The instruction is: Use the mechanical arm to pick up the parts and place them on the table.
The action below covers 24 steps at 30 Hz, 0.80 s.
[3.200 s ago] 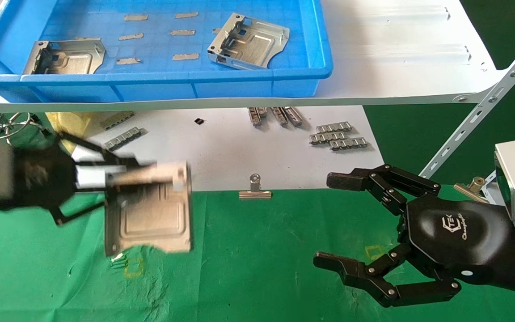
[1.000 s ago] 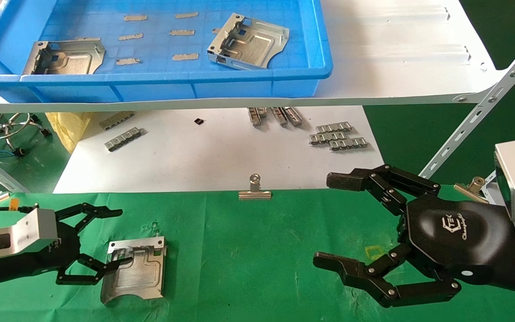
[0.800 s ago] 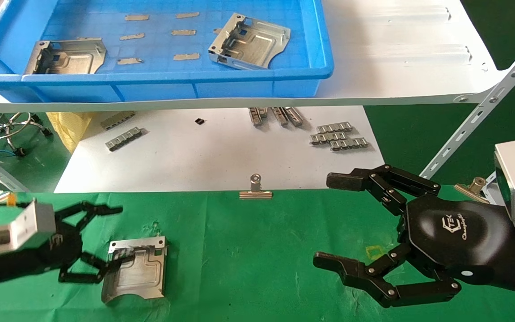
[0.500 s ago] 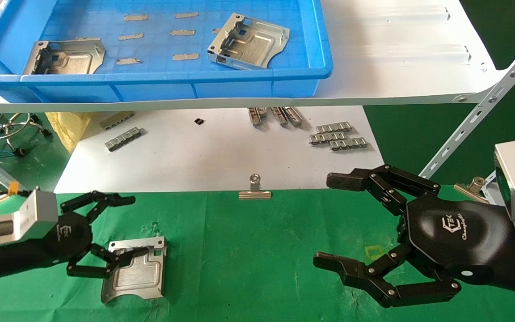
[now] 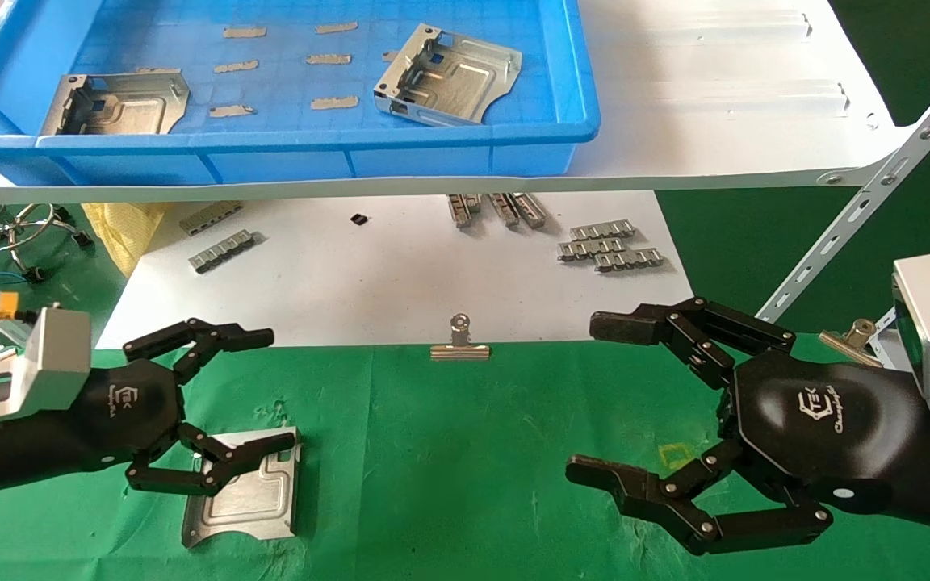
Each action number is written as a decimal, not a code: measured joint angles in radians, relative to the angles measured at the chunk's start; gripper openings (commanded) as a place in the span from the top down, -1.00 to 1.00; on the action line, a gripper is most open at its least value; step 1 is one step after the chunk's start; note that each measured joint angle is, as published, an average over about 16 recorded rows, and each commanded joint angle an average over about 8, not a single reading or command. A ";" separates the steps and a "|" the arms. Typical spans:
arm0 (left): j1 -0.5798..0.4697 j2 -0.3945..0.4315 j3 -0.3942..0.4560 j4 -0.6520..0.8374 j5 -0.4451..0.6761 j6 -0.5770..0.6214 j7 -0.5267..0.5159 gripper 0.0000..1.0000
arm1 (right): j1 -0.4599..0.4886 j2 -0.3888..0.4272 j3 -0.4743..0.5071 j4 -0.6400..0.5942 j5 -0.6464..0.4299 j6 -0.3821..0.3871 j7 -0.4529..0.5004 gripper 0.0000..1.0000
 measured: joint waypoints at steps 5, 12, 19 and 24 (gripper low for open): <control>0.034 -0.014 -0.043 -0.101 -0.016 -0.008 -0.078 -1.00 | 0.000 0.000 0.000 0.000 0.000 0.000 0.000 -1.00; 0.081 -0.034 -0.103 -0.242 -0.040 -0.019 -0.188 -1.00 | 0.000 0.000 0.000 0.000 0.000 0.000 0.000 -1.00; 0.128 -0.054 -0.163 -0.384 -0.063 -0.030 -0.298 -1.00 | 0.000 0.000 0.000 0.000 0.000 0.000 0.000 -1.00; 0.161 -0.068 -0.205 -0.482 -0.079 -0.038 -0.375 -1.00 | 0.000 0.000 0.000 0.000 0.000 0.000 0.000 -1.00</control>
